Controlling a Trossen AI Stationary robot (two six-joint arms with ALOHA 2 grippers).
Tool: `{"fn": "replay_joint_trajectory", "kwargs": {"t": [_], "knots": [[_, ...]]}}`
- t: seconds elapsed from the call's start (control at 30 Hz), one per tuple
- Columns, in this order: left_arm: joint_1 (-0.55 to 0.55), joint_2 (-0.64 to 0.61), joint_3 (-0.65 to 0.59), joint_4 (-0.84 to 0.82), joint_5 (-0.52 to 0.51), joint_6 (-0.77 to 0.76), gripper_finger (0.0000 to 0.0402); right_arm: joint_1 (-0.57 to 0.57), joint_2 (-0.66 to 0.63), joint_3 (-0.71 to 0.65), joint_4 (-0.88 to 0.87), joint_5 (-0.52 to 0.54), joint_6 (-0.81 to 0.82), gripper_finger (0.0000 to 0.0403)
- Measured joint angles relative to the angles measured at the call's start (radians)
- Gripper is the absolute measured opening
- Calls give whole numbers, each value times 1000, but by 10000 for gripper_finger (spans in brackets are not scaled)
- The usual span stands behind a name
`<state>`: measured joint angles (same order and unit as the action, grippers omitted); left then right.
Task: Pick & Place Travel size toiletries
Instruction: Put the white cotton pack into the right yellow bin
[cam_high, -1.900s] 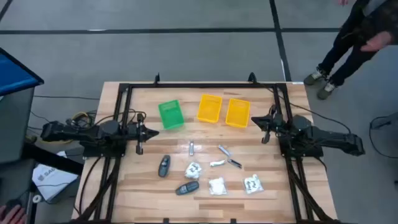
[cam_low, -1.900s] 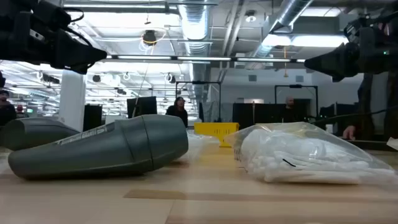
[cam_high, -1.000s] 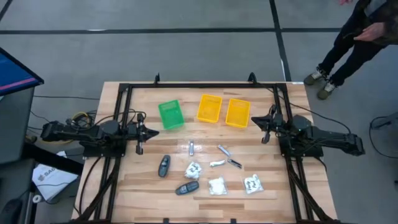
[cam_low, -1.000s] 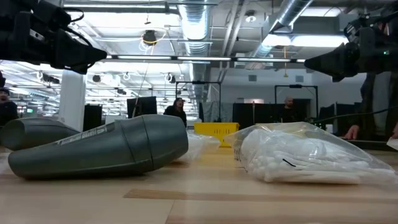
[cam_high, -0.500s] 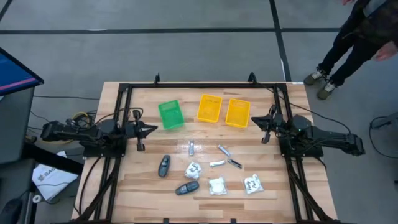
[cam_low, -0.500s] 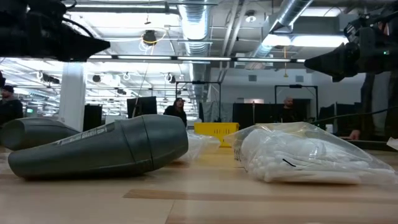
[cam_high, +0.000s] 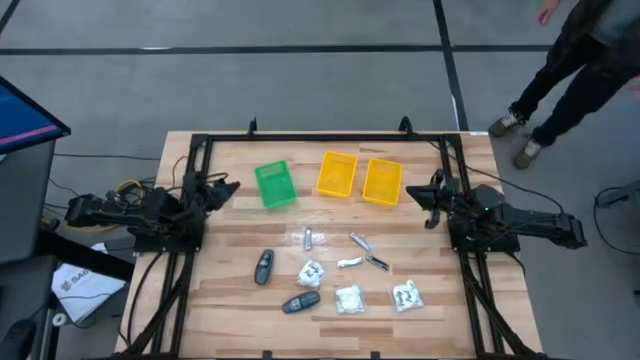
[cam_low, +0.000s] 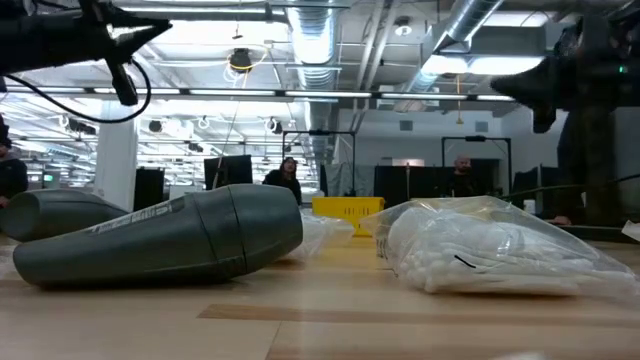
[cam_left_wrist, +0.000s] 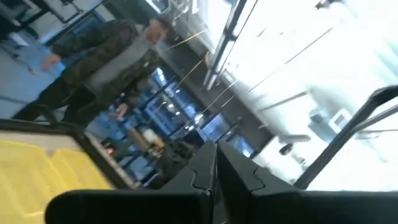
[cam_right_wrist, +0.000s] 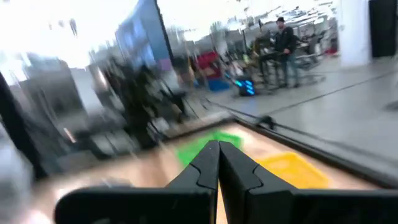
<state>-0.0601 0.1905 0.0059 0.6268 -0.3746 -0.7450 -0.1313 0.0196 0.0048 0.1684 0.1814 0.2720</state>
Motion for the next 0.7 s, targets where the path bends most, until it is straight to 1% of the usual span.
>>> {"fn": "replay_joint_trajectory", "kwargs": {"t": [0.17,0.27,0.37,0.43,0.5,0.57,0.63,0.7], "knots": [[0,0,0,68,1,2,8,8,0,0,150,0,225,0],[0,0,0,143,0,2,8,5,0,4,196,0,254,0],[0,0,0,189,1,4,8,5,1,27,205,0,253,0],[0,-1,0,196,15,16,8,5,6,67,222,0,213,1],[0,1,0,169,88,92,8,12,19,131,204,0,120,7],[0,4,0,173,165,187,8,19,59,229,168,5,1,19],[0,4,0,171,217,285,8,20,113,350,53,27,-98,35],[0,5,0,148,218,344,8,20,195,489,-100,39,-161,54]]}}
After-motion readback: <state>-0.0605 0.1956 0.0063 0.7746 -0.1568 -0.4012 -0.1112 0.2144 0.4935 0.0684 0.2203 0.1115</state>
